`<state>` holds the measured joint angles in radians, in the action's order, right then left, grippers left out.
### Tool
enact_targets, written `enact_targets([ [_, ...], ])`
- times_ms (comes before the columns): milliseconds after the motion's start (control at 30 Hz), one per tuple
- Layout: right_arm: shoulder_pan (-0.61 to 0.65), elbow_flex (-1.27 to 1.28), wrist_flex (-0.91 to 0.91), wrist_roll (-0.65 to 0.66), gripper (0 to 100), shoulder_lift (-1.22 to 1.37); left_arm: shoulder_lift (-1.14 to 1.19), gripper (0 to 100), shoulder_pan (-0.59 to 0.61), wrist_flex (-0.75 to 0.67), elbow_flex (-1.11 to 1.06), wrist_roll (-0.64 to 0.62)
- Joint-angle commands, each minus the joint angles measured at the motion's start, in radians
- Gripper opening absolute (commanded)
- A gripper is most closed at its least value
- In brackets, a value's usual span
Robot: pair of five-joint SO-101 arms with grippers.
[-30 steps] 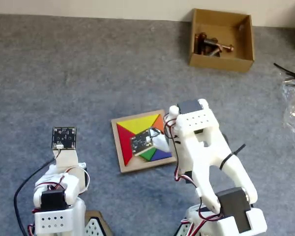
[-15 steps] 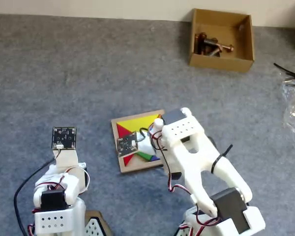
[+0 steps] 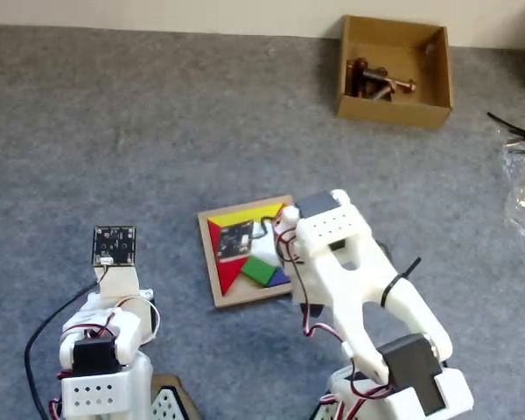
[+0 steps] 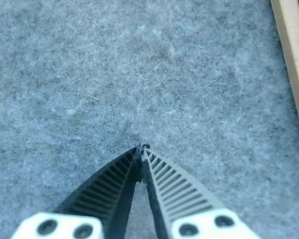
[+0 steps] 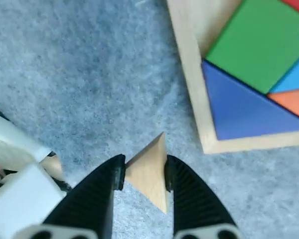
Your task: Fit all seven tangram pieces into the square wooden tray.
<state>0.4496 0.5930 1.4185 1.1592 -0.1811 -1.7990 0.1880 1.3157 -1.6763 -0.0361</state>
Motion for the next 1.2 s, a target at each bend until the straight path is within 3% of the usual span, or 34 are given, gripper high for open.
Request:
enact_targets([
  [0, -0.067, -0.013, -0.07, -0.051, 1.1, -0.036, 0.007, 0, 0.008, 0.008, -0.021, -0.002],
  [133, -0.107, -0.013, -0.13, -0.147, 1.1, -0.038, 0.007, 0, 0.008, 0.008, -0.021, -0.002],
  [500, -0.11, -0.147, -0.159, -0.638, 1.1, -0.05, 0.007, 0, 0.008, 0.008, -0.021, -0.002],
  [833, -0.12, -0.275, 0.001, -0.815, 1.1, -0.044, 0.007, 0, 0.008, 0.008, -0.021, -0.002],
  [1167, -0.303, -0.271, -0.177, -1.261, 1.1, -0.039, 0.007, 0, 0.008, 0.008, -0.021, -0.002],
])
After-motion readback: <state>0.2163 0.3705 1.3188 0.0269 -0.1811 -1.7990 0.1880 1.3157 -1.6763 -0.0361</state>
